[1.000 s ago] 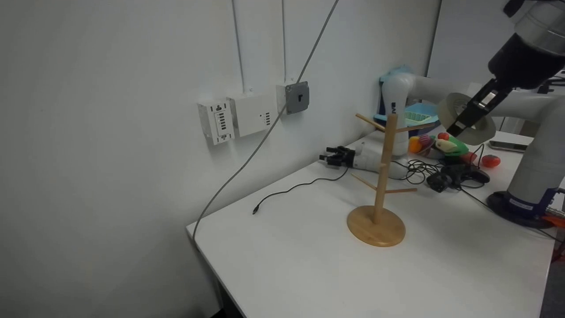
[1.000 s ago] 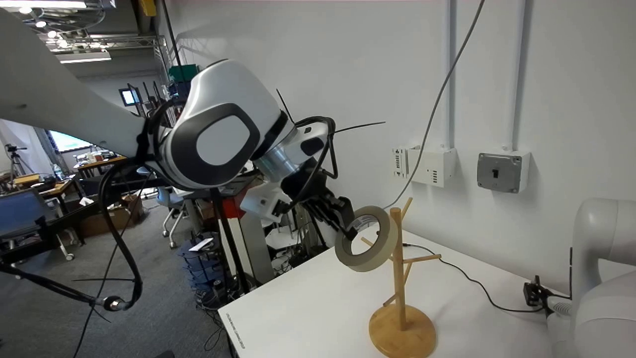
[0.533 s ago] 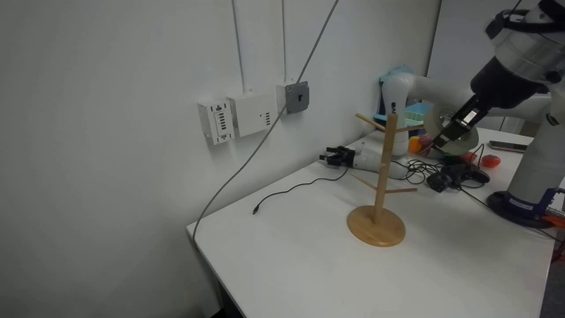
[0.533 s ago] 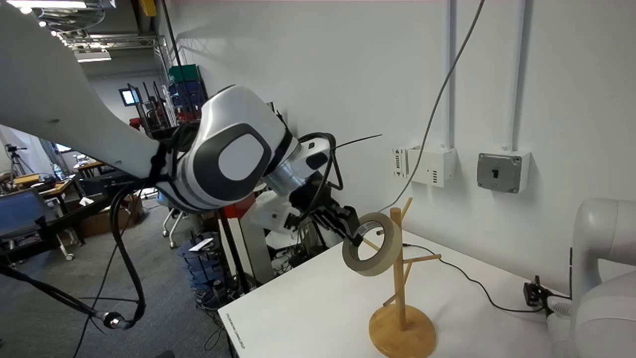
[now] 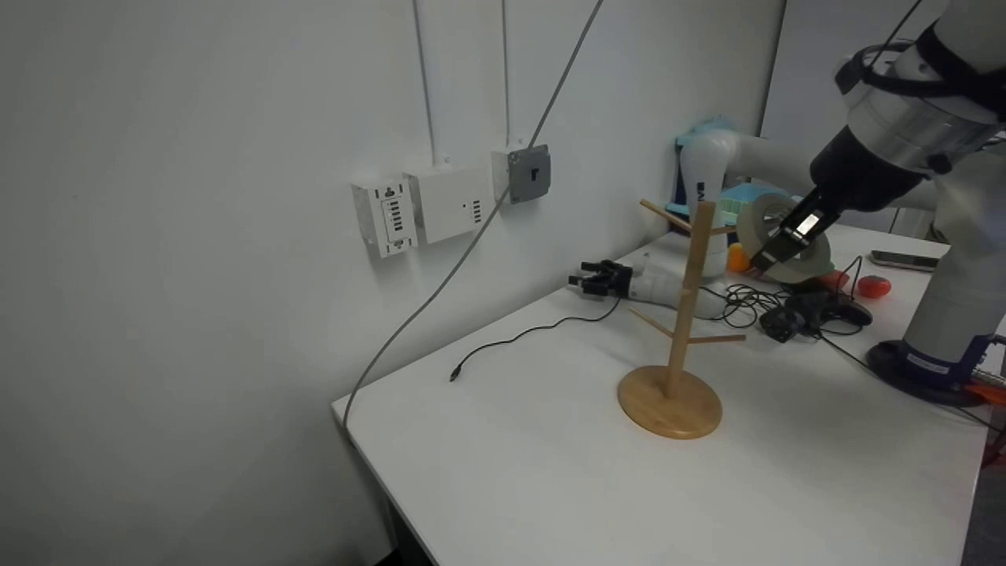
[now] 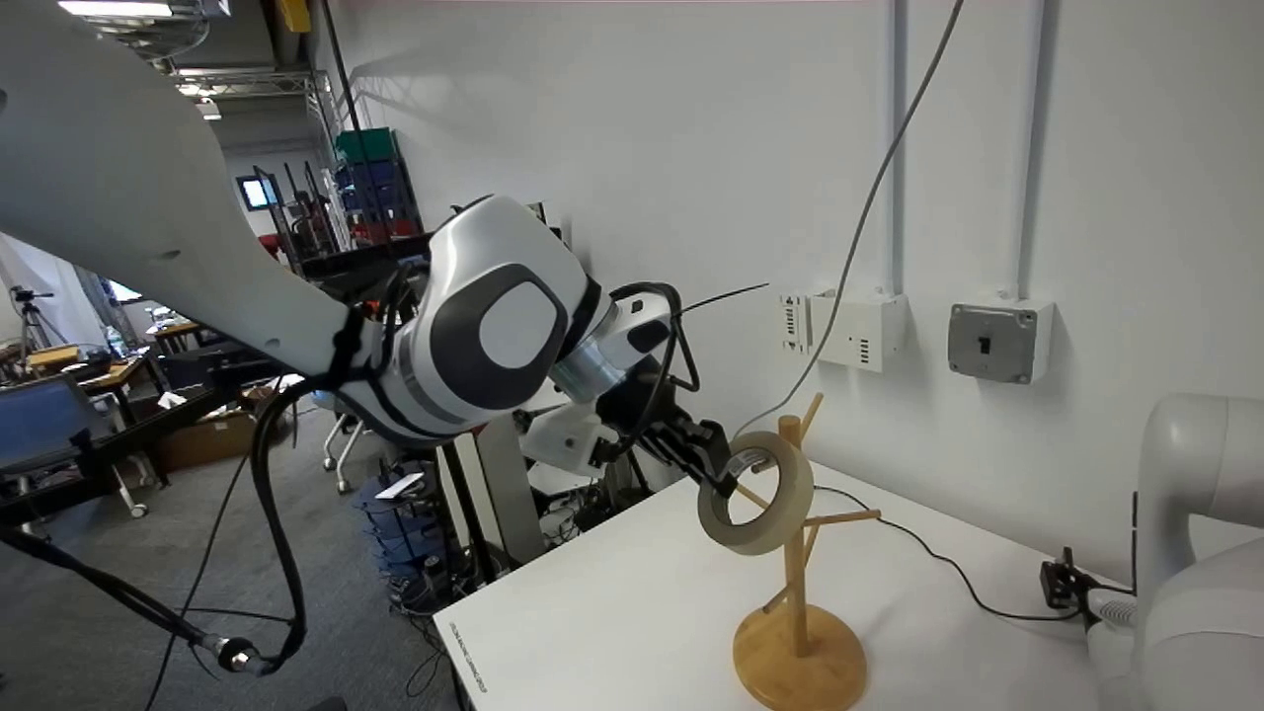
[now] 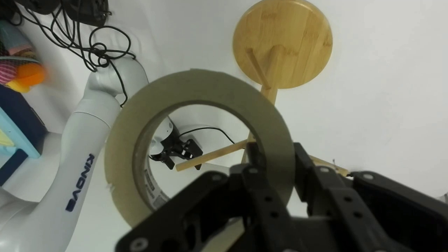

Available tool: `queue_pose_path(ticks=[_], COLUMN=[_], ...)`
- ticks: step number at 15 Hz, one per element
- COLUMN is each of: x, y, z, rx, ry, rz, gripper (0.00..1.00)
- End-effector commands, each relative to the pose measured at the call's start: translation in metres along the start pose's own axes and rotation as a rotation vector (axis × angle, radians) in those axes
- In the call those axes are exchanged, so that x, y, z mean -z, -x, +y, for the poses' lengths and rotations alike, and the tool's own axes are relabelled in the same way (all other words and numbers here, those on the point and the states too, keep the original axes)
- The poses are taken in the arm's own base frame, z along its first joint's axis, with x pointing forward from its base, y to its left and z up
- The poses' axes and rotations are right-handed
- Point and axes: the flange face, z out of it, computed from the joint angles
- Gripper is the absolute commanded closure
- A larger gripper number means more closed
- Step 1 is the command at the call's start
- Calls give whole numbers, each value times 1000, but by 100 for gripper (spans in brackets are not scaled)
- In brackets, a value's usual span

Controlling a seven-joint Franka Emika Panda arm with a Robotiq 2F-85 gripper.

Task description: Put the tape on the top position of the wooden holder

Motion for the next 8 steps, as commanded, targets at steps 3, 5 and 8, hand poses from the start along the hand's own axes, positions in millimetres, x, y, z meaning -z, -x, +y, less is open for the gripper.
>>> queue_pose_path(ticks=[3, 5, 8], x=[-12, -15, -17], y=[-9, -8, -8], z=[-1, -3, -3], rx=[5, 10, 12], ry=[2, 2, 2], rz=[8, 1, -4], gripper=[42, 28, 5])
